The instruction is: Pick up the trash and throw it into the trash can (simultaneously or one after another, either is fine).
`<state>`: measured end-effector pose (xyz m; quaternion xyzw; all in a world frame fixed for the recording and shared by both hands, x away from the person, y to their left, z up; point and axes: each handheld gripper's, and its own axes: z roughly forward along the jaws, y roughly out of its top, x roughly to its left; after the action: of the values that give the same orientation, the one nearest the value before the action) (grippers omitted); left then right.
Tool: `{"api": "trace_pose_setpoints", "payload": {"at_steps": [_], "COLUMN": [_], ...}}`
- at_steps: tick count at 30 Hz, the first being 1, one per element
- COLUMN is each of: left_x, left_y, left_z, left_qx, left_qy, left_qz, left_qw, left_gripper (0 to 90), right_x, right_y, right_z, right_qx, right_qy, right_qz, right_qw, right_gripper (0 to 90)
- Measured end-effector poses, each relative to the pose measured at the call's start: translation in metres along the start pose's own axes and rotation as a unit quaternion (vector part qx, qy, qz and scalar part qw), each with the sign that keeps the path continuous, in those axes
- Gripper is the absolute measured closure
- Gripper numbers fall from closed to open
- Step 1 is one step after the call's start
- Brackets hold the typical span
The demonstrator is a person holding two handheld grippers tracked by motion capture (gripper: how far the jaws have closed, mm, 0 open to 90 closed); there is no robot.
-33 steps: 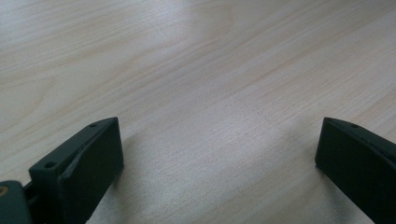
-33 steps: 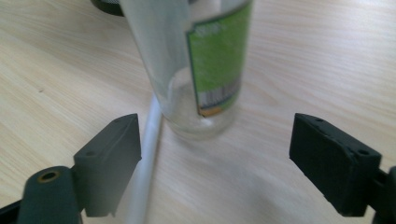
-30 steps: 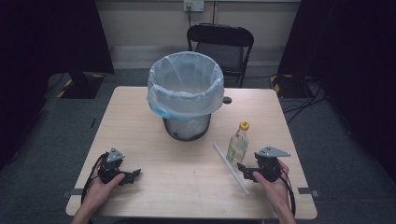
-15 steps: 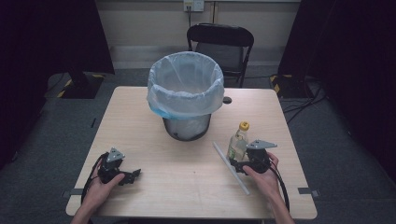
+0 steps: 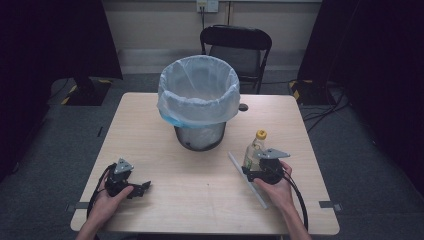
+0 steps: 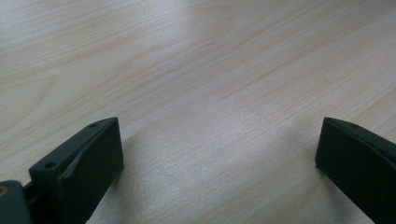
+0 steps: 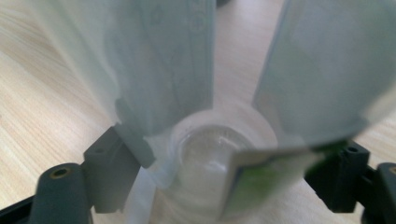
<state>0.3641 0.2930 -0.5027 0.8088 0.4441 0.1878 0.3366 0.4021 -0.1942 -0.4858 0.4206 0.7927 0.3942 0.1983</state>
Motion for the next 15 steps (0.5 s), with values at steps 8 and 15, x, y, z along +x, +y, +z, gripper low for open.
{"api": "trace_pose_setpoints", "payload": {"at_steps": [8, 15], "left_x": [0.0, 0.0001], "left_y": [0.0, 0.0], "left_z": [0.0, 0.0], "left_qx": [0.0, 0.0], "left_qy": [0.0, 0.0], "left_qz": [0.0, 0.0], "left_qw": [1.0, 1.0], "left_gripper": [0.4, 0.3], "right_x": [0.004, 0.0048], "right_y": [-0.0009, 0.0019], "right_z": [0.0045, 0.0048], "right_qx": [-0.004, 0.002], "right_qy": [-0.01, -0.013], "right_qz": [-0.012, -0.012], "right_qw": [0.9999, 0.9998], "right_gripper": [27.9, 28.1]}}
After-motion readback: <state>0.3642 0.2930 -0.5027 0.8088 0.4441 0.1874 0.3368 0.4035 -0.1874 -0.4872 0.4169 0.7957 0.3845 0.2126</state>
